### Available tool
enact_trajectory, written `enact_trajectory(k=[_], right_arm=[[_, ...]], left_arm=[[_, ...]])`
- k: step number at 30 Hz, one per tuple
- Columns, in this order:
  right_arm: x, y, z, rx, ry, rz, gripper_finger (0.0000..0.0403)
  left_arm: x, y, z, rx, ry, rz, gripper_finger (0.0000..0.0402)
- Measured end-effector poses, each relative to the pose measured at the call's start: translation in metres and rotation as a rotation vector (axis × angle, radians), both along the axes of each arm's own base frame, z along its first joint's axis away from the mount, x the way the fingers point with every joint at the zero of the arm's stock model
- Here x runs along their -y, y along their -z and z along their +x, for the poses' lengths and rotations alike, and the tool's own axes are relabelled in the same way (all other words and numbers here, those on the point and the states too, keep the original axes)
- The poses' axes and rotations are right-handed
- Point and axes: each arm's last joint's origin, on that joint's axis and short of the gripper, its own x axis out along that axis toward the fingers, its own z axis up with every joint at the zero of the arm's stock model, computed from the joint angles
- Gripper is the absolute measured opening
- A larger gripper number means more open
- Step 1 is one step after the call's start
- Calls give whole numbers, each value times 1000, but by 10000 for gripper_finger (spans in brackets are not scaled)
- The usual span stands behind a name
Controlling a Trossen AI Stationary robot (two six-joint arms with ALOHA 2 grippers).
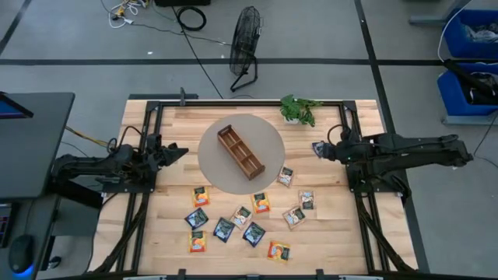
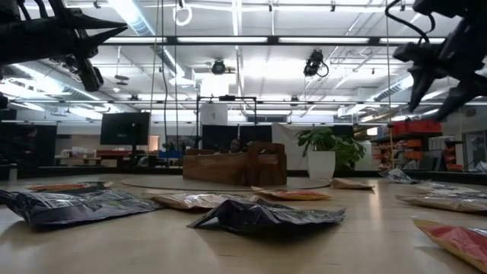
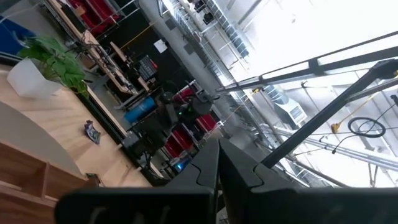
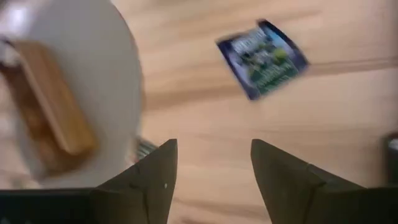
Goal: Pick & Place Tea
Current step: Put the purple tea bag into the right section of the wooden organizer
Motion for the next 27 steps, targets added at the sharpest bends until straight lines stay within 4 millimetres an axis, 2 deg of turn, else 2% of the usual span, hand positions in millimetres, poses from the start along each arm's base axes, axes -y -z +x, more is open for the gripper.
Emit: enact_trajectory(k=[3, 6, 8, 10, 19, 27], right_arm=[[3, 4, 0, 16, 87, 12, 213], [5, 6, 10, 141, 144, 36, 213], [5, 8, 15, 188, 131, 34, 213], [6, 12, 18, 157, 80, 28, 212], [14, 12, 33, -103, -433, -205, 190], [25, 31, 42, -360, -721, -170, 187]], left_arm=[[0, 0, 0, 2, 4, -12, 14], [0, 0, 0, -1, 1, -2, 14], [0, 0, 0, -5, -7, 22, 14], [0, 0, 0, -6, -8, 24, 14], [0, 0, 0, -2, -10, -5, 14], [0, 0, 0, -2, -10, -4, 14]])
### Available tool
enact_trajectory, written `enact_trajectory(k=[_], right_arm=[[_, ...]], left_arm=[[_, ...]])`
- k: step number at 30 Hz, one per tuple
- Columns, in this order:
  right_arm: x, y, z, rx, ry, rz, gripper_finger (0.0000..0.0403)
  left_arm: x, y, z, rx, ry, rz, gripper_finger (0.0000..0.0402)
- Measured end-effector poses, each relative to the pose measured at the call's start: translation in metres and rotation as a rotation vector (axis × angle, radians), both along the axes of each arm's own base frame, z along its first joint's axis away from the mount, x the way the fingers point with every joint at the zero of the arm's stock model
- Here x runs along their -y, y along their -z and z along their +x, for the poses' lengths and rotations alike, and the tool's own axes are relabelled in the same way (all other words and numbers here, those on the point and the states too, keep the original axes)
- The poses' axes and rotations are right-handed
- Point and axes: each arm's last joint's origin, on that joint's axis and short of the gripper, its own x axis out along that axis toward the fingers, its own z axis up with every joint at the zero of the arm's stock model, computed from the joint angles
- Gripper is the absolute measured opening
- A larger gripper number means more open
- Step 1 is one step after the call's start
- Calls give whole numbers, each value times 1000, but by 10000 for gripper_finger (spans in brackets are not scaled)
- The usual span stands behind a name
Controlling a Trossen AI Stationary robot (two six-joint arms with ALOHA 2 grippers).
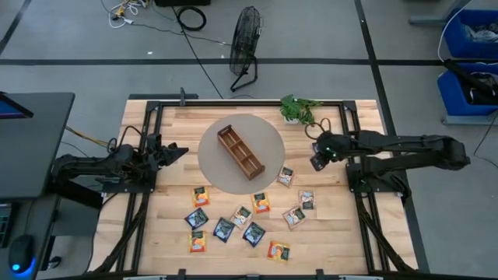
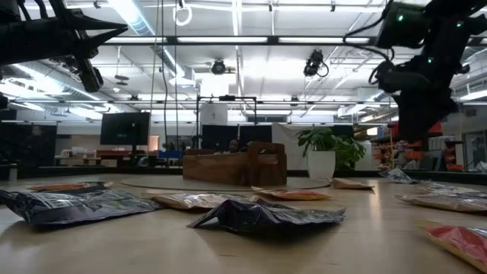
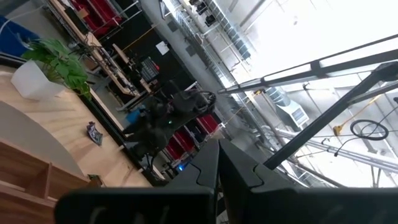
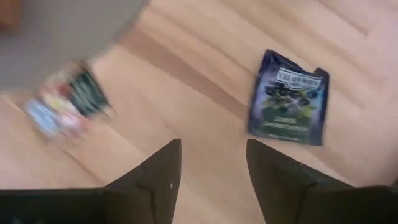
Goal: Pick & Place Tea
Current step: Put the purple tea bag into the right section of the wooden organizer
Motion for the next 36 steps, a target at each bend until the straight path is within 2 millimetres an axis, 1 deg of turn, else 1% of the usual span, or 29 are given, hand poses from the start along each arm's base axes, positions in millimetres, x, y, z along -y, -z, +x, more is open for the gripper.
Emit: enact_trajectory(k=[3, 4, 8, 14, 19, 22, 28, 36], right_arm=[[2, 6, 4, -83, -126, -42, 189], [3, 8, 6, -101, -141, -53, 191], [6, 14, 11, -141, -125, -87, 199], [8, 26, 16, -240, -128, -79, 211], [17, 39, 21, -307, -114, -58, 217], [23, 47, 25, -336, -126, -17, 217], [36, 60, 29, -347, -99, 29, 217], [49, 67, 30, -351, -113, 58, 217]], left_arm=[[0, 0, 0, 0, 0, 0, 14], [0, 0, 0, 0, 0, 0, 14], [0, 0, 0, 1, 0, -1, 14], [0, 0, 0, 3, 0, -1, 14], [0, 0, 0, 3, -1, 0, 14], [0, 0, 0, 3, 0, -1, 14], [0, 0, 0, 8, 8, -24, 14], [0, 0, 0, 8, 9, -25, 14]])
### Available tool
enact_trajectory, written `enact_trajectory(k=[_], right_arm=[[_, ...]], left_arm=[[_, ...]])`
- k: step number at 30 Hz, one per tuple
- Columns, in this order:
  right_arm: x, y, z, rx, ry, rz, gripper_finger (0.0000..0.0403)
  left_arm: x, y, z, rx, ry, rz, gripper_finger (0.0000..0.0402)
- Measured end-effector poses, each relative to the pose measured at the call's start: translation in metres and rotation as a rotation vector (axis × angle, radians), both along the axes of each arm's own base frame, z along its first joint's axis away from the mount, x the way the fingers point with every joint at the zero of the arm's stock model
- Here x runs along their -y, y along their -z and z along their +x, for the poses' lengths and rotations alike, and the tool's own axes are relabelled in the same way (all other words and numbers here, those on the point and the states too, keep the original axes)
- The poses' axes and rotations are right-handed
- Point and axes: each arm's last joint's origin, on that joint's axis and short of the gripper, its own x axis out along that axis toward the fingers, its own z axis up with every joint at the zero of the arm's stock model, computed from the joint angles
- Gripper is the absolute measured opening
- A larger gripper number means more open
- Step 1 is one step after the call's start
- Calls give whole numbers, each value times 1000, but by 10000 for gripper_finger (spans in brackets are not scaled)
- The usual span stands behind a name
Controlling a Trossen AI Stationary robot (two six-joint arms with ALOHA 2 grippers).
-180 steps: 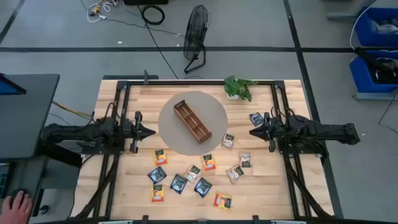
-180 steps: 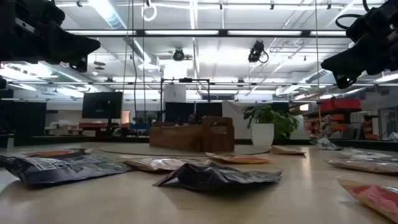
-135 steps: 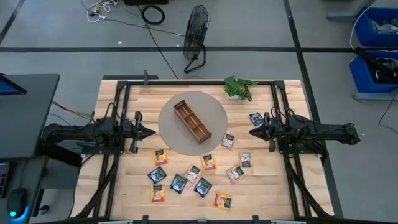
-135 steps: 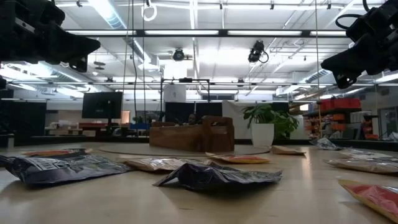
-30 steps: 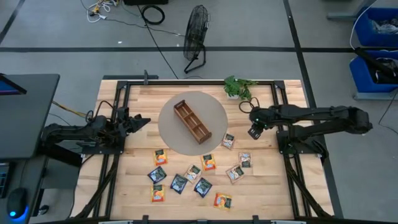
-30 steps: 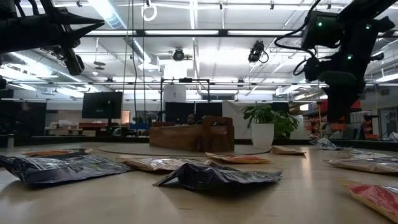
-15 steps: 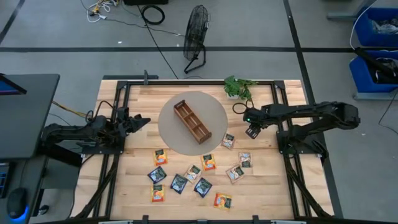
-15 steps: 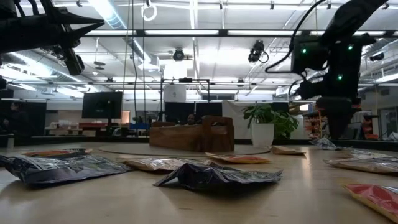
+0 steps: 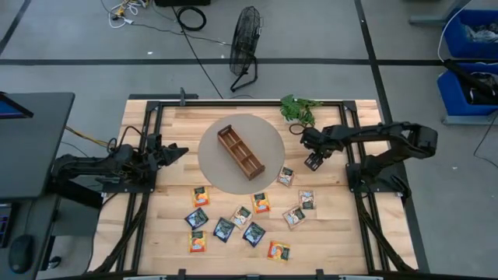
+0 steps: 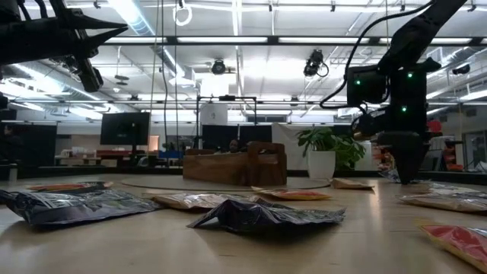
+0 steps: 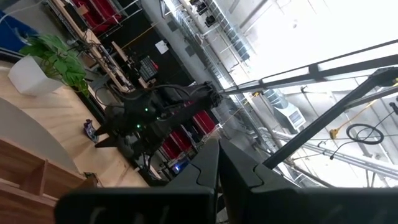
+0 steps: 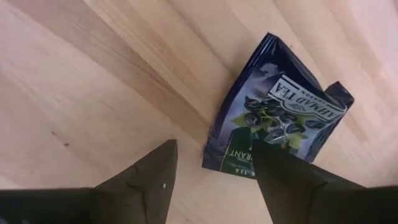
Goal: Pick & Place Tea
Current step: Put the purple tea bag into the right section of the wooden organizer
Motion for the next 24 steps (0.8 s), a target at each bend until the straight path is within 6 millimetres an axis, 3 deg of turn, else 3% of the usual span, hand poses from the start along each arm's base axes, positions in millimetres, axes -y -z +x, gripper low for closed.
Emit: enact_trajectory(k=[7, 16, 24], right_arm=[[10, 1, -4, 40, 39, 70, 173], [13, 1, -3, 91, 103, 100, 14], [6, -5, -2, 144, 133, 171, 3]], left_arm=[[0, 0, 0, 0, 0, 0, 14], [0, 0, 0, -2, 0, 0, 14], [0, 0, 0, -3, 0, 0, 14]])
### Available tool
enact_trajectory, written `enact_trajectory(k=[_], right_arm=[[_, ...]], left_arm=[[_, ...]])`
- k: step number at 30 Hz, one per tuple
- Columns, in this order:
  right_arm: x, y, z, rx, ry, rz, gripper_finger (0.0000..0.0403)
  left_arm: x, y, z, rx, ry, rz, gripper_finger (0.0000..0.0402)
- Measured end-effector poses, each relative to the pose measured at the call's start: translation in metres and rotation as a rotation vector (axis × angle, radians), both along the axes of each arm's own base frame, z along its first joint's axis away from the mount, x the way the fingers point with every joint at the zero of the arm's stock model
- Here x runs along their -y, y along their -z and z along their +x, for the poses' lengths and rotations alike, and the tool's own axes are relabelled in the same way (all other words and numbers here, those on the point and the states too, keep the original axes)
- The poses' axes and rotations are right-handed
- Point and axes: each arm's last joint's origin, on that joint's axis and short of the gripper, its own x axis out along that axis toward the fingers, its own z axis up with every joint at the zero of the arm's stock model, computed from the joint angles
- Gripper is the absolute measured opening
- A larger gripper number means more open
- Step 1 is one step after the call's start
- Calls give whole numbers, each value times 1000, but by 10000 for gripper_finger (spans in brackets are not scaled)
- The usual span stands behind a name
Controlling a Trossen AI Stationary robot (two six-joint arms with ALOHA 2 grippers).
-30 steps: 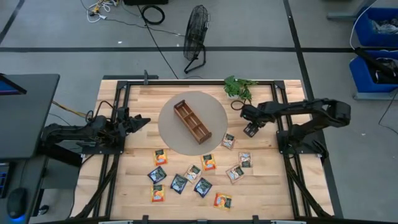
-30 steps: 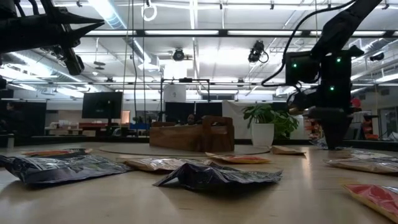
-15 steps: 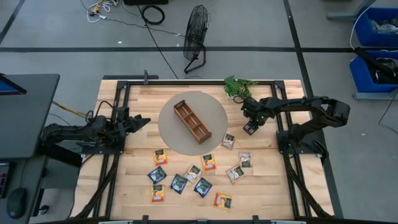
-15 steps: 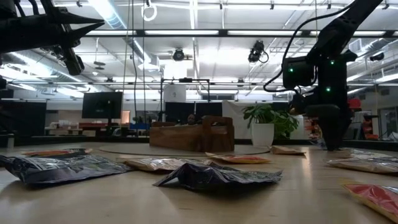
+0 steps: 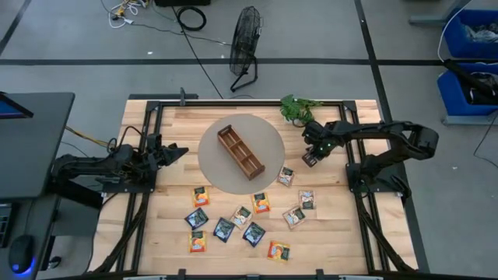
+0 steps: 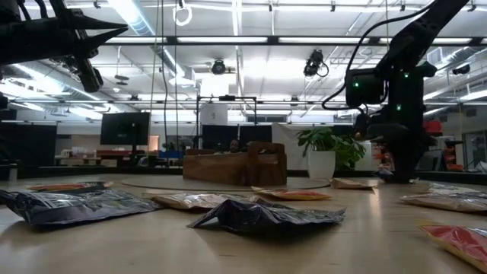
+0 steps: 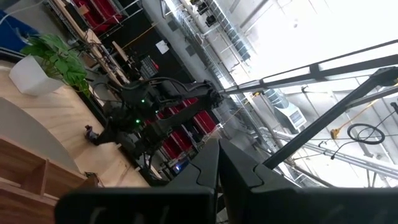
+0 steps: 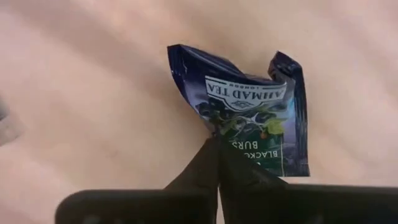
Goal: Pick & Place Tea
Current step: Put the purple tea bag into the right section of the wooden organizer
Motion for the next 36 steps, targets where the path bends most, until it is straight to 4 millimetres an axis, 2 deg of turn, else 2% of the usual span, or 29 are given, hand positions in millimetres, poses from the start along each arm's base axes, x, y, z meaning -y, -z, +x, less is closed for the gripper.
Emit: enact_trajectory(k=[7, 17, 26, 29, 36], right_arm=[[-7, -41, 7, 147, -13, 56, 1], [-24, -108, 22, 497, -48, 237, 0], [-37, -152, 54, 834, -73, 353, 0], [-40, -164, 65, 954, -69, 419, 0], [-50, -185, 82, 1159, -89, 536, 0]], left_arm=[[0, 0, 0, 0, 0, 0, 14], [0, 0, 0, 5, 7, -22, 14], [0, 0, 0, 12, 30, -43, 18], [0, -2, 0, 15, 11, -45, 41], [-2, -23, 6, -38, -66, 27, 147]])
